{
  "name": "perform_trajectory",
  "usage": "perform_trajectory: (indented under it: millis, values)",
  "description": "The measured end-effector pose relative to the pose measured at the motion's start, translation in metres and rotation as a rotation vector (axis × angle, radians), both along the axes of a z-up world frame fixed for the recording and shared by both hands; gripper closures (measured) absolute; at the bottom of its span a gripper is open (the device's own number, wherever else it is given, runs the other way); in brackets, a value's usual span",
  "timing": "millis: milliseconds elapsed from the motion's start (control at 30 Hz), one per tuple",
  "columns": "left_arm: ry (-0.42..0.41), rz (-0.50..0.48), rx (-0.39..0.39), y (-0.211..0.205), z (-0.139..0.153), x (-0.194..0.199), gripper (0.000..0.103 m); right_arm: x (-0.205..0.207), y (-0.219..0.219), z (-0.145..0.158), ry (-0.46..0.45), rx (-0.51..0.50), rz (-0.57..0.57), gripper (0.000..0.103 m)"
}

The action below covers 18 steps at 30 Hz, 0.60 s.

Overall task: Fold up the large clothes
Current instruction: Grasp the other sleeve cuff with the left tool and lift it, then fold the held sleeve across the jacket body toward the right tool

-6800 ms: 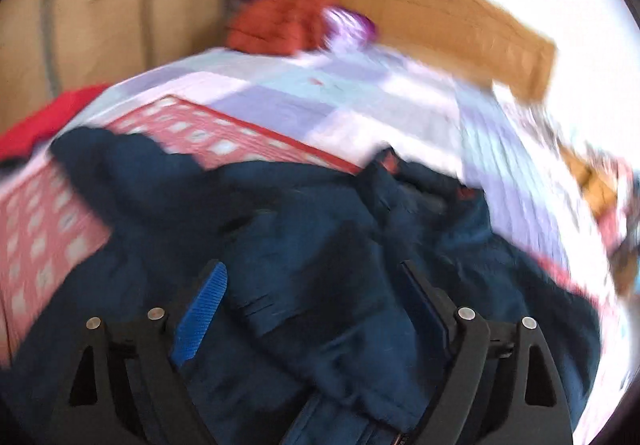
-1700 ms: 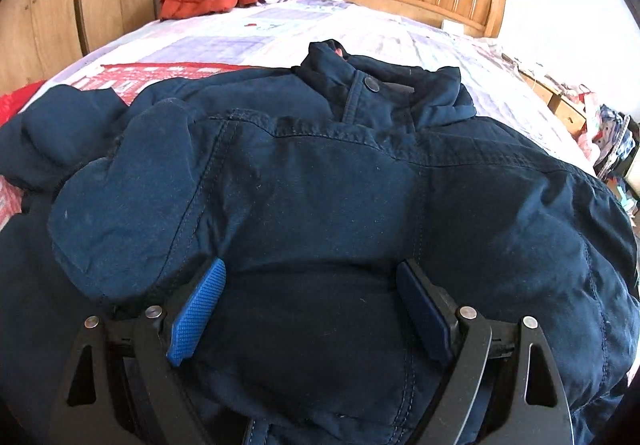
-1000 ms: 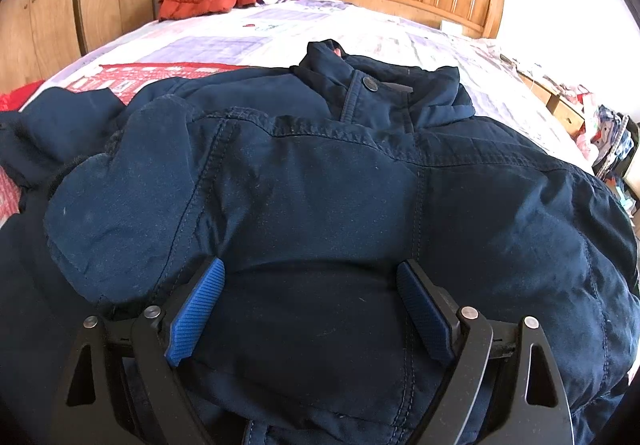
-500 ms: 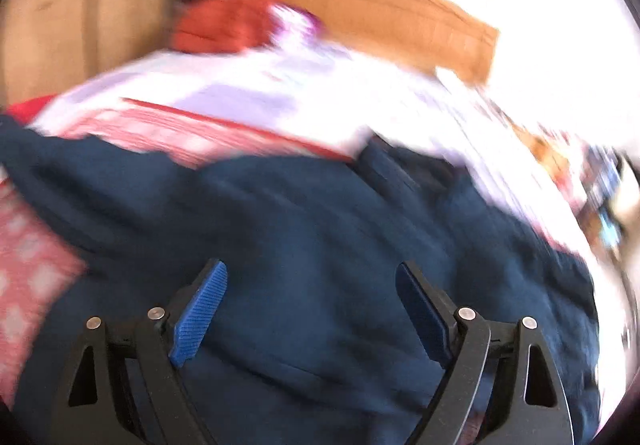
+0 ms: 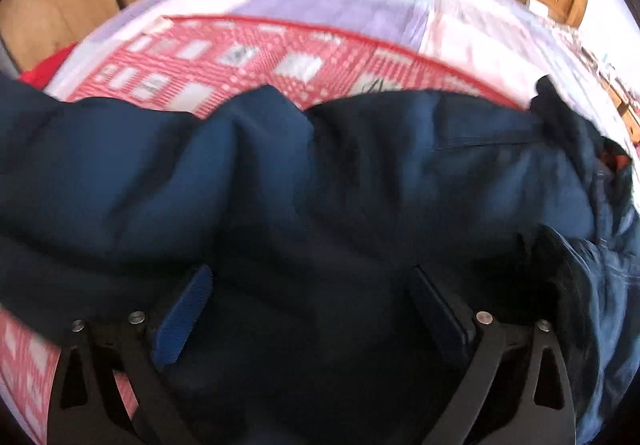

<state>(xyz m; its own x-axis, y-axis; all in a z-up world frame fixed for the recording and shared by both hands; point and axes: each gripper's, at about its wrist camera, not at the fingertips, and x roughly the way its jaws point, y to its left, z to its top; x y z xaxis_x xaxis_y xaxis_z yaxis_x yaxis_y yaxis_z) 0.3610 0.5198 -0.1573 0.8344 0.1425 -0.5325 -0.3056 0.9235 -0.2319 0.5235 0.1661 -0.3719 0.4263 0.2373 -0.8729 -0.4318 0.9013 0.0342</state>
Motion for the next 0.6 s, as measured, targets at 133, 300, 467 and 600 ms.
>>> perform_trajectory:
  millis: [133,300,467,600]
  values:
    - [-0.058,-0.111,0.061,-0.052,0.046,0.013,0.089,-0.063,-0.036,0.038,-0.112,0.055,0.064,0.004]
    - [-0.103,-0.254,0.079,-0.139,0.091,0.044,0.089,-0.126,-0.096,0.08,-0.192,0.105,0.113,0.004]
    - [-0.111,-0.465,0.052,-0.274,0.102,0.083,0.09,-0.161,-0.177,0.098,-0.208,0.085,0.061,0.004]
    - [-0.064,-0.641,0.019,-0.393,0.069,0.103,0.09,-0.171,-0.25,0.1,-0.188,0.063,-0.014,0.004]
